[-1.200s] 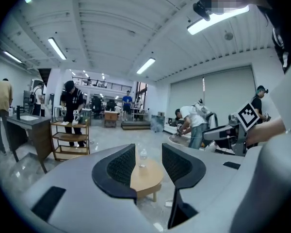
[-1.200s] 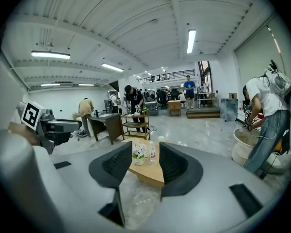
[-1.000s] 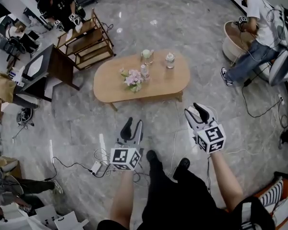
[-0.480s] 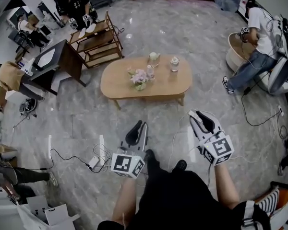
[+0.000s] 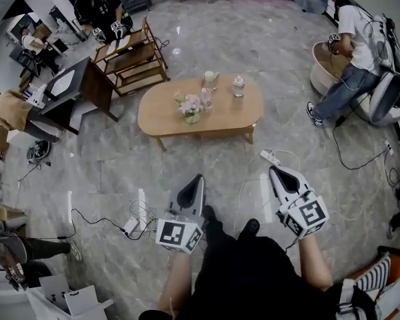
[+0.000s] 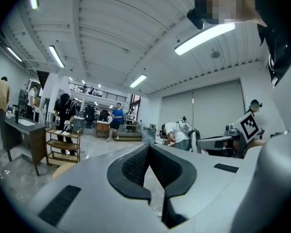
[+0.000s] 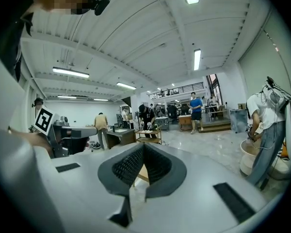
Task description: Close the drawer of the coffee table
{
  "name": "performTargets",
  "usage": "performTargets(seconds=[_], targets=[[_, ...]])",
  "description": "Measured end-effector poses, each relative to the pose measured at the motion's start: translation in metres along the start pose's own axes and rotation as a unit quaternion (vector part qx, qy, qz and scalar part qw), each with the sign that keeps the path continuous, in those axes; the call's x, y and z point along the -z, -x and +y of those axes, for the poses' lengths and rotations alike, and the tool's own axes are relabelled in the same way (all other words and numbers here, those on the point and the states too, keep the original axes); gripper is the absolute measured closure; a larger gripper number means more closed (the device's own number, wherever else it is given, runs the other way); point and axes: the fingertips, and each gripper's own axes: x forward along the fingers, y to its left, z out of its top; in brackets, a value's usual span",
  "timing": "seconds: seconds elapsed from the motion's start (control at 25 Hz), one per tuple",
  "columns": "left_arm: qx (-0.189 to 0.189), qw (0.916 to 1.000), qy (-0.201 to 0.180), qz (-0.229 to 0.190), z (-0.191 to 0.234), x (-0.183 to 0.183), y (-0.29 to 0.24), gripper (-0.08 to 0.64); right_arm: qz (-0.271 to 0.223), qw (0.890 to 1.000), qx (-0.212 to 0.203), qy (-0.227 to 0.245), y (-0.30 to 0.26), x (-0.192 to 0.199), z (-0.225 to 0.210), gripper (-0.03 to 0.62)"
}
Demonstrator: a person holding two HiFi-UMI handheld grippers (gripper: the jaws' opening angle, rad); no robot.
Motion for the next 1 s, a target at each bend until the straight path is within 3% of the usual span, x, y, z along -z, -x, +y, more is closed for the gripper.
performTargets(seconds=[0.16, 1.0], targets=[[0.003, 1.0, 0.005, 0.002, -0.002, 0.003, -0.002, 0.546, 0.013, 0.999, 0.015, 0.029, 0.002, 0.004, -0.006, 0.58], [0.023, 0.9996, 0.008, 0.017, -0.007, 0.007, -0.012, 0.546, 0.014, 0.999, 0.03, 0.018, 0.013, -0.002, -0.014, 0.58]])
